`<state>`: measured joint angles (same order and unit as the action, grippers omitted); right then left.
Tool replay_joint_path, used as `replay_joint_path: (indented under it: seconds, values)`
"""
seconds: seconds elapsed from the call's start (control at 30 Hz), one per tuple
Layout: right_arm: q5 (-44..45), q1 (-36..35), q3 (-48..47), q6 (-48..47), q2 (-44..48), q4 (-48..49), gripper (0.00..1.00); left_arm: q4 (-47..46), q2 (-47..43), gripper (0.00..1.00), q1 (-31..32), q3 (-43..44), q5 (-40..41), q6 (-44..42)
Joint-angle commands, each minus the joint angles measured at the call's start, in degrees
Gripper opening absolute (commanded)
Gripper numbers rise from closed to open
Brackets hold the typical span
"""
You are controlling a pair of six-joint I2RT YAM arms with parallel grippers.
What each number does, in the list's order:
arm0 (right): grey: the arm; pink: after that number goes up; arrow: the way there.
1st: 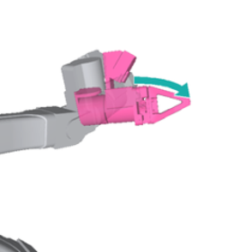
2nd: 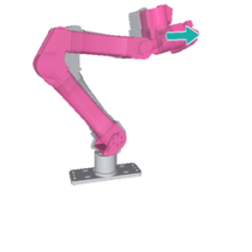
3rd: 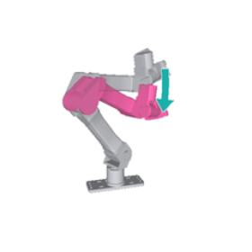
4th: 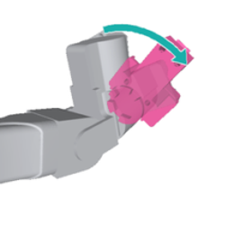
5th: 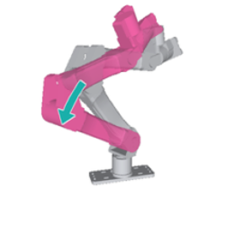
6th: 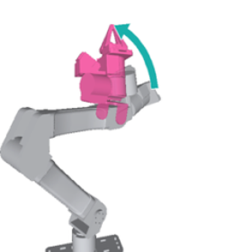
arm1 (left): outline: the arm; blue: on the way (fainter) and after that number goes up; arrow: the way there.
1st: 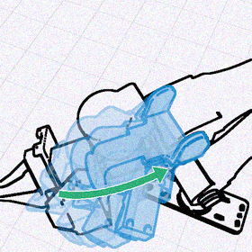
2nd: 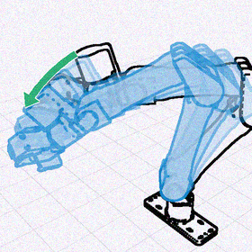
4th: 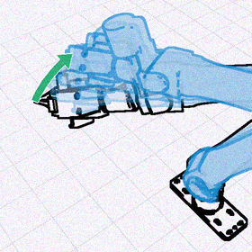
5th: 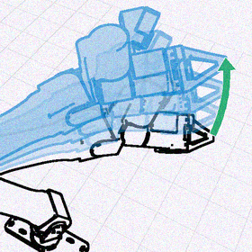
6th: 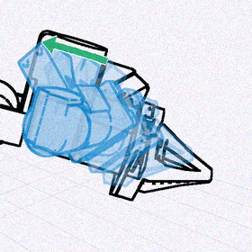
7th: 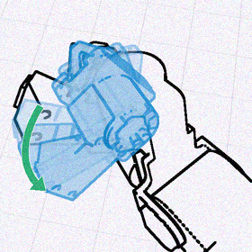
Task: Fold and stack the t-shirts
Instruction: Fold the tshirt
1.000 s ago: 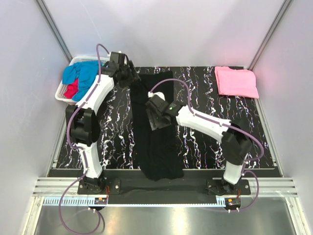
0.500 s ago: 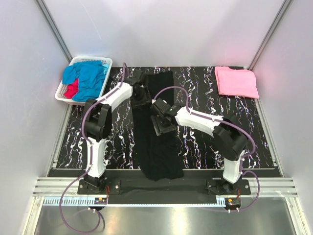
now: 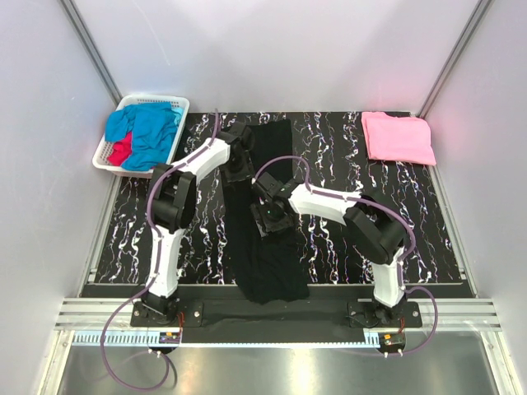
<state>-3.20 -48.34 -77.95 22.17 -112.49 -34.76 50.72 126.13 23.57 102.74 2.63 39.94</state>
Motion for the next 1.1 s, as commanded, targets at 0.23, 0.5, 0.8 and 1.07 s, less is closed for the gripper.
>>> replay_joint_path:
  seconds: [0.23,0.5,0.8,1.07]
  values:
    - [-1.99,-0.35,-4.13,-2.22,-6.07,1.54,0.64,4.91,11.05,0.63,0.60,16.15,2.64,-1.27]
    - [2.84,-0.18,-9.75,-4.77,-10.29,-0.91,0.65,6.76,18.79,0.64,-1.33,27.68,1.41,-1.97]
    - [8.65,1.49,-16.26,-4.60,-14.16,-4.61,0.65,4.83,22.06,0.65,-5.64,33.49,-1.48,-2.85]
    - [8.83,2.28,-15.83,-4.69,-11.19,-4.79,0.65,-3.86,16.01,0.66,-6.08,28.93,-6.23,-6.10]
